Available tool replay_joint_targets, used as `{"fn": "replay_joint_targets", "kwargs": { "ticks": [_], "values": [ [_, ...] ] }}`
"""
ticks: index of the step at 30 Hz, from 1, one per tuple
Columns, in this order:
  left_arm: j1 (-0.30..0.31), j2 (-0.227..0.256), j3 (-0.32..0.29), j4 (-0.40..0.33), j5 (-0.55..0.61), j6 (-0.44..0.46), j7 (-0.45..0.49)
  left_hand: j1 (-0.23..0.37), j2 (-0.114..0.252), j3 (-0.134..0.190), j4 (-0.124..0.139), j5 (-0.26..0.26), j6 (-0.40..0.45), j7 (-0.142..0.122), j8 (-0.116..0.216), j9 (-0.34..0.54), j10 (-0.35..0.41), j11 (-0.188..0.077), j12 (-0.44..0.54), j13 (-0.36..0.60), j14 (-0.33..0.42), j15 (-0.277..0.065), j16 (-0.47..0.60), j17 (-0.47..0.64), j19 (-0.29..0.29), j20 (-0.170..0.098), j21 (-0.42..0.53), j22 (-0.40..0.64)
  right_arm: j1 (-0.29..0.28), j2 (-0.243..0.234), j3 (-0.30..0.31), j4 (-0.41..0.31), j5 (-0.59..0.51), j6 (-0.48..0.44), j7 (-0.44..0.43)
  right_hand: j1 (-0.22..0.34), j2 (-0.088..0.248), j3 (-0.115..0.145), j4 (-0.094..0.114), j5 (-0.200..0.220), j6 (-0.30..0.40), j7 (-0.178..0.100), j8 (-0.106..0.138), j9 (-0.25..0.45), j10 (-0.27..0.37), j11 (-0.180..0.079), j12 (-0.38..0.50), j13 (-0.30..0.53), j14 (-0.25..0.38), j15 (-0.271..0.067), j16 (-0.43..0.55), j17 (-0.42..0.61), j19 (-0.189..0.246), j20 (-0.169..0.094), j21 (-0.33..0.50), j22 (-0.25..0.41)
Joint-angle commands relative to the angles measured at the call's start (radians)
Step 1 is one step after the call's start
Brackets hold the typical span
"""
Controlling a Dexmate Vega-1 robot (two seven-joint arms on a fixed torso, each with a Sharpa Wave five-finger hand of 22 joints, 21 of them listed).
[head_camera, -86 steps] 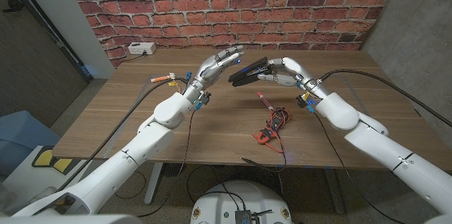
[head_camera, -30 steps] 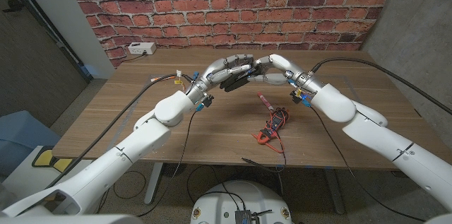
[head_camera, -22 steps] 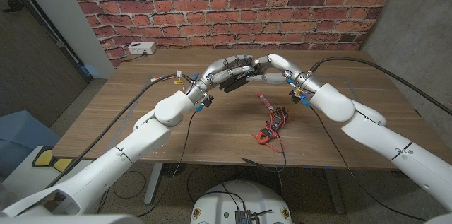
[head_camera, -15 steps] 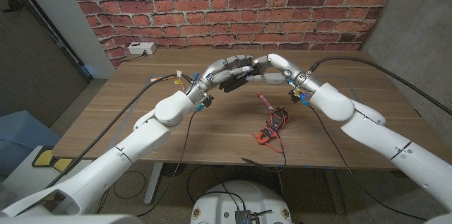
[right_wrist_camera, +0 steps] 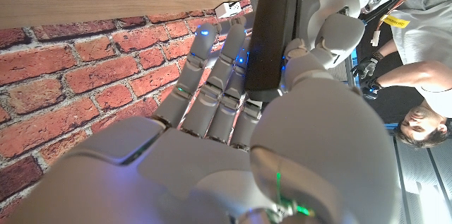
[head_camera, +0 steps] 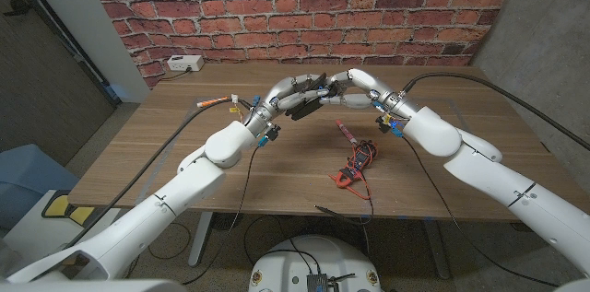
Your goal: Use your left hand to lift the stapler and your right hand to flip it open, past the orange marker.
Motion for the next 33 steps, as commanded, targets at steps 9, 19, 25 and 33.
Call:
{"fn": "replay_joint_targets", "kwargs": {
  "ticks": [9, 19, 25, 33],
  "values": [
    [0.043, -0.060, -0.014, 0.024, 0.012, -0.054, 0.093, 0.014, 0.047, 0.016, 0.013, 0.001, 0.149, 0.007, 0.053, 0.005, 0.132, -0.006, 0.064, 0.057, 0.077, -0.111, 0.052, 0.029, 0.039, -0.009, -0.008, 0.004, -0.008, -0.004, 0.005, -0.006, -0.002, 0.001, -0.003, 0.129, 0.115, 0.007, -0.001, 0.007, 0.007, -0.010, 0.008, 0.001, 0.030, -0.031, -0.002, 0.111, 0.004, -0.077, -0.002, 0.006, -0.011, -0.152, 0.015, 0.000],
    [0.065, -0.087, -0.021, 0.043, 0.010, -0.099, 0.119, 0.004, 0.060, 0.041, 0.033, 0.008, 0.286, 0.008, 0.088, -0.015, 0.265, -0.008, 0.124, 0.086, 0.137, -0.146, 0.068, 0.041, 0.064, -0.030, -0.008, 0.005, -0.009, -0.005, 0.001, -0.003, 0.003, -0.002, 0.004, 0.130, 0.115, 0.008, -0.002, 0.007, 0.008, -0.009, 0.008, 0.000, 0.034, -0.029, -0.005, 0.110, 0.005, -0.078, -0.003, 0.006, -0.015, -0.152, 0.022, -0.001],
    [0.076, -0.098, -0.024, 0.052, 0.010, -0.123, 0.128, 0.003, 0.057, 0.044, 0.033, 0.009, 0.289, 0.009, 0.086, -0.019, 0.269, -0.009, 0.125, 0.089, 0.139, -0.144, 0.067, 0.041, 0.064, -0.031, -0.009, 0.005, -0.009, -0.001, -0.001, 0.003, 0.010, -0.001, 0.005, 0.129, 0.113, 0.008, -0.002, 0.007, 0.009, -0.008, 0.008, 0.000, 0.035, -0.028, -0.006, 0.112, 0.005, -0.077, -0.004, 0.007, -0.016, -0.152, 0.026, -0.001],
    [0.086, -0.106, -0.029, 0.056, 0.012, -0.146, 0.133, -0.001, 0.054, 0.047, 0.036, 0.009, 0.288, 0.005, 0.080, -0.025, 0.259, -0.009, 0.117, 0.088, 0.134, -0.144, 0.062, 0.042, 0.065, -0.034, -0.010, 0.006, -0.017, 0.010, 0.004, 0.017, 0.031, -0.004, -0.012, 0.128, 0.112, 0.008, -0.002, 0.007, 0.014, -0.002, 0.010, -0.001, 0.042, -0.021, -0.007, 0.111, 0.009, -0.076, -0.002, 0.009, -0.018, -0.153, 0.033, -0.002]
  ]
}}
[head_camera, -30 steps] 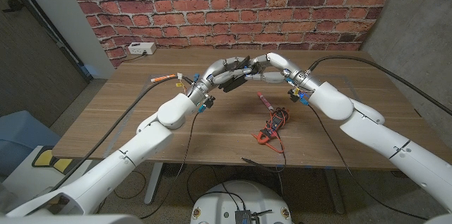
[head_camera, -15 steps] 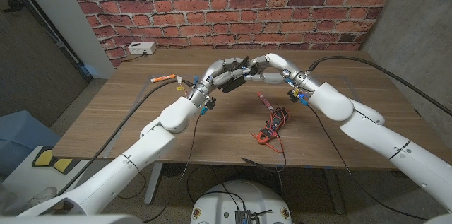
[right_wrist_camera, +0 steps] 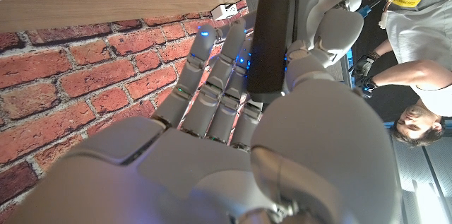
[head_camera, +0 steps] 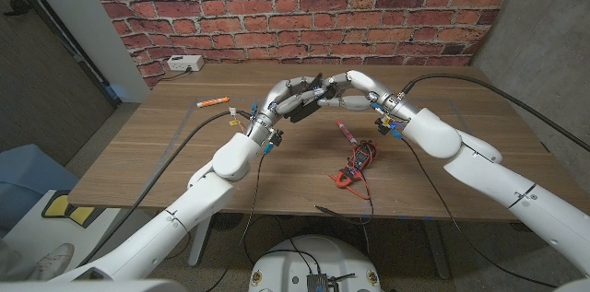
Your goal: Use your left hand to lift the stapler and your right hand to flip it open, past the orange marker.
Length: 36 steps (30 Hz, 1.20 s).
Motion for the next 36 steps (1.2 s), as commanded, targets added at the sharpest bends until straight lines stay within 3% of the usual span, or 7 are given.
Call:
{"fn": "replay_joint_targets", "kwargs": {
  "ticks": [1, 29, 36],
  "values": [
    [0.019, -0.021, -0.009, 0.014, -0.002, -0.046, 0.017, -0.014, 0.040, 0.036, 0.028, 0.008, 0.103, -0.092, 0.029, -0.001, 0.064, -0.076, 0.029, 0.088, 0.006, -0.145, 0.002, 0.003, 0.007, -0.002, -0.003, 0.006, -0.009, 0.012, 0.003, 0.018, 0.021, -0.006, -0.015, 0.126, 0.115, 0.011, -0.001, 0.007, 0.019, 0.001, 0.011, 0.006, 0.038, -0.026, 0.001, 0.099, 0.010, -0.077, -0.002, 0.005, -0.004, -0.154, 0.007, 0.003],
    [0.037, -0.041, -0.018, 0.011, 0.014, -0.067, 0.038, -0.028, 0.033, 0.040, 0.035, 0.009, 0.097, -0.103, 0.013, -0.015, 0.055, -0.077, 0.009, 0.077, -0.009, -0.144, -0.011, 0.006, 0.008, -0.004, -0.007, 0.007, -0.012, 0.013, 0.007, 0.064, 0.061, 0.004, -0.024, 0.125, 0.113, 0.013, -0.002, 0.006, 0.027, 0.006, 0.012, 0.007, 0.045, -0.020, 0.001, 0.105, 0.013, -0.075, 0.001, 0.010, -0.008, -0.154, 0.020, 0.000],
    [0.043, -0.043, -0.021, 0.004, 0.017, -0.065, 0.046, -0.048, 0.021, 0.036, 0.044, 0.011, 0.067, -0.130, -0.013, -0.026, 0.021, -0.077, -0.027, 0.061, -0.022, -0.140, -0.021, 0.009, 0.009, -0.005, -0.012, 0.007, -0.003, 0.020, 0.000, 0.086, 0.071, 0.016, -0.020, 0.123, 0.114, 0.014, -0.001, 0.006, 0.027, 0.007, 0.012, 0.007, 0.045, -0.021, 0.000, 0.107, 0.012, -0.073, 0.000, 0.010, -0.009, -0.154, 0.023, -0.001]
  ]
}}
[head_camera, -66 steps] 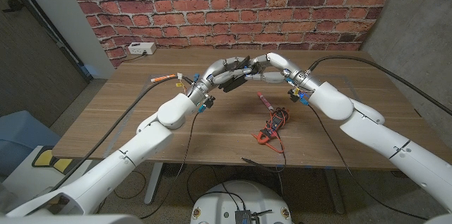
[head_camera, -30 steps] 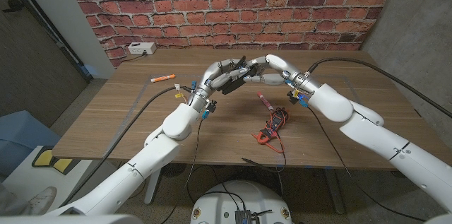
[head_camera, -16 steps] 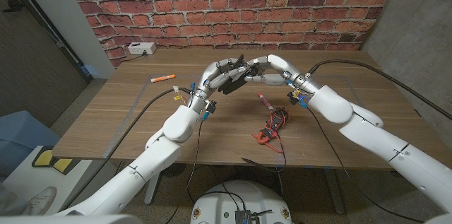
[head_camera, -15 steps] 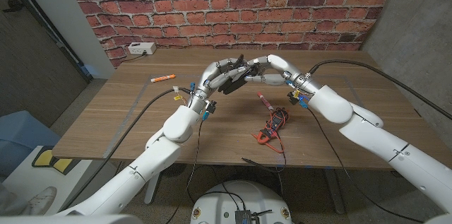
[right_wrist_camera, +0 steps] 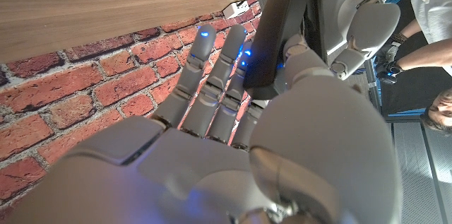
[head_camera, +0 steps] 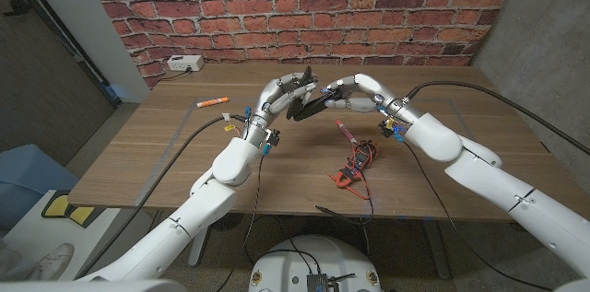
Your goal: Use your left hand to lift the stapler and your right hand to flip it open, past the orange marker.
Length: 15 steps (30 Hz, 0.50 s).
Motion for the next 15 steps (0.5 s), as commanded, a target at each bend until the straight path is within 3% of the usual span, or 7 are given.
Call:
{"fn": "replay_joint_targets", "kwargs": {
  "ticks": [1, 8, 15],
  "values": [
    [0.011, -0.004, -0.004, -0.014, 0.009, 0.005, 0.011, -0.052, 0.015, 0.030, 0.047, 0.006, 0.075, -0.115, -0.024, -0.006, 0.000, -0.030, -0.024, -0.007, -0.016, -0.136, -0.009, 0.004, 0.008, -0.004, -0.006, 0.003, 0.010, 0.009, -0.008, 0.030, 0.020, 0.023, 0.005, 0.117, 0.121, 0.005, 0.002, 0.005, -0.001, 0.004, 0.000, 0.001, 0.037, -0.030, 0.006, 0.070, 0.009, -0.070, 0.000, 0.001, -0.007, -0.157, 0.008, -0.001],
    [0.026, -0.015, -0.009, -0.011, -0.003, -0.015, 0.020, -0.059, 0.009, 0.027, 0.049, 0.008, 0.061, -0.112, -0.037, -0.009, -0.015, -0.031, -0.037, -0.009, -0.017, -0.133, -0.012, 0.005, 0.009, -0.003, -0.008, 0.003, 0.003, 0.007, 0.002, 0.042, 0.049, 0.033, 0.005, 0.116, 0.121, 0.006, 0.003, 0.005, 0.000, 0.004, 0.000, 0.002, 0.037, -0.029, 0.004, 0.070, 0.009, -0.070, 0.000, 0.002, -0.008, -0.156, 0.010, -0.001],
    [0.045, -0.025, -0.017, -0.009, -0.027, -0.042, 0.022, -0.054, 0.037, 0.045, 0.052, 0.013, 0.085, -0.113, -0.034, -0.010, -0.008, -0.031, -0.040, -0.006, -0.010, -0.137, -0.011, 0.007, 0.013, -0.003, -0.009, 0.004, 0.004, 0.004, 0.007, 0.046, 0.062, 0.034, 0.009, 0.116, 0.121, 0.007, 0.003, 0.005, -0.002, 0.003, -0.002, 0.002, 0.038, -0.031, 0.004, 0.072, 0.009, -0.070, 0.000, 0.002, -0.009, -0.156, 0.013, -0.002]
  ]
}}
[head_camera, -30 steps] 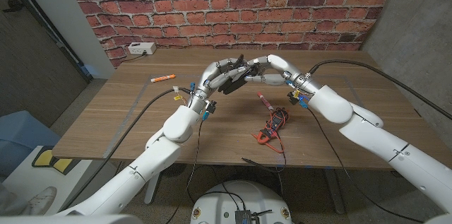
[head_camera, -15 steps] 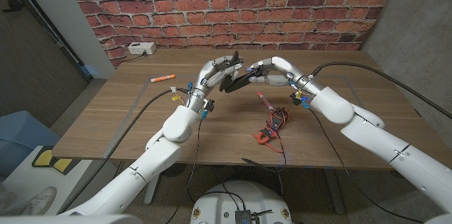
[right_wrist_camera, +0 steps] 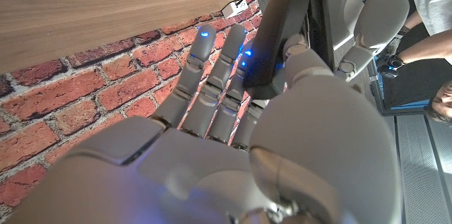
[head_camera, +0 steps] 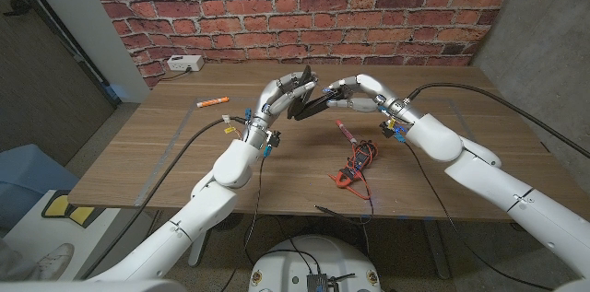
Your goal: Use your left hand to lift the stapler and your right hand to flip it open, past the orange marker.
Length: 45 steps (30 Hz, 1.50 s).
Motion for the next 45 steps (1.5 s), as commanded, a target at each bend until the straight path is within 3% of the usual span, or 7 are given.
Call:
{"fn": "replay_joint_targets", "kwargs": {
  "ticks": [1, 4, 8, 18, 30, 45],
  "values": [
    [0.028, -0.015, -0.012, 0.001, -0.031, -0.038, 0.006, -0.014, 0.043, 0.055, 0.042, 0.005, 0.107, -0.088, -0.002, 0.001, 0.012, -0.007, 0.000, 0.003, 0.005, -0.135, -0.002, 0.002, 0.014, -0.003, 0.000, 0.004, -0.001, -0.002, 0.009, 0.014, 0.028, 0.010, 0.004, 0.116, 0.121, 0.008, 0.003, 0.006, -0.002, 0.003, -0.001, 0.002, 0.037, -0.031, 0.005, 0.073, 0.009, -0.071, 0.000, 0.003, -0.007, -0.154, 0.005, 0.003],
    [0.042, -0.017, -0.019, -0.003, -0.033, -0.046, 0.016, -0.012, 0.053, 0.062, 0.043, 0.006, 0.106, -0.085, -0.004, 0.001, 0.016, -0.006, -0.001, 0.005, 0.008, -0.133, -0.002, 0.003, 0.015, -0.003, 0.000, 0.004, -0.001, -0.001, 0.009, 0.014, 0.032, 0.007, 0.004, 0.116, 0.121, 0.008, 0.003, 0.006, -0.002, 0.002, -0.002, 0.002, 0.038, -0.032, 0.005, 0.073, 0.010, -0.070, 0.000, 0.003, -0.008, -0.154, 0.007, 0.003],
    [0.065, -0.023, -0.034, -0.013, -0.021, -0.052, 0.045, -0.017, 0.067, 0.079, 0.056, 0.006, 0.095, -0.089, -0.016, 0.002, -0.033, -0.001, -0.021, 0.012, 0.005, -0.129, -0.004, 0.011, 0.015, -0.003, -0.002, 0.005, -0.004, -0.002, 0.013, 0.014, 0.036, 0.005, 0.000, 0.115, 0.121, 0.009, 0.003, 0.006, -0.003, 0.002, -0.002, 0.003, 0.038, -0.032, 0.003, 0.072, 0.010, -0.070, 0.000, 0.004, -0.009, -0.154, 0.008, 0.003],
    [0.103, -0.033, -0.049, -0.017, -0.025, -0.071, 0.068, -0.021, 0.067, 0.102, 0.063, 0.002, 0.121, -0.062, -0.011, 0.007, -0.106, -0.001, -0.041, 0.029, -0.006, -0.119, -0.013, 0.024, 0.012, -0.006, -0.006, 0.006, -0.013, 0.000, 0.026, 0.039, 0.091, 0.022, 0.008, 0.117, 0.120, 0.010, 0.001, 0.006, -0.002, 0.003, -0.003, 0.003, 0.037, -0.032, 0.002, 0.076, 0.010, -0.071, 0.000, 0.005, -0.011, -0.154, 0.013, 0.002],
    [0.139, -0.039, -0.076, -0.007, -0.058, -0.112, 0.068, -0.023, 0.066, 0.108, 0.065, 0.000, 0.126, -0.058, -0.007, 0.013, -0.107, -0.003, -0.039, 0.034, -0.005, -0.120, -0.014, 0.028, 0.011, -0.007, -0.007, 0.006, -0.010, 0.007, 0.026, 0.044, 0.108, 0.016, 0.007, 0.119, 0.119, 0.013, 0.000, 0.006, -0.001, 0.002, -0.003, 0.004, 0.038, -0.033, 0.000, 0.077, 0.011, -0.072, 0.000, 0.007, -0.014, -0.155, 0.018, 0.002],
    [0.146, -0.036, -0.098, 0.042, -0.151, -0.174, 0.001, -0.027, 0.066, 0.116, 0.071, -0.002, 0.126, -0.059, -0.005, 0.019, -0.093, -0.003, -0.030, 0.043, 0.008, -0.121, -0.009, 0.037, 0.012, -0.009, -0.007, 0.007, -0.010, 0.022, 0.016, 0.020, 0.110, -0.035, -0.017, 0.116, 0.120, 0.014, 0.002, 0.006, -0.001, 0.001, -0.004, 0.005, 0.040, -0.033, 0.000, 0.081, 0.010, -0.071, -0.001, 0.008, -0.017, -0.155, 0.023, 0.001]
  ]
}}
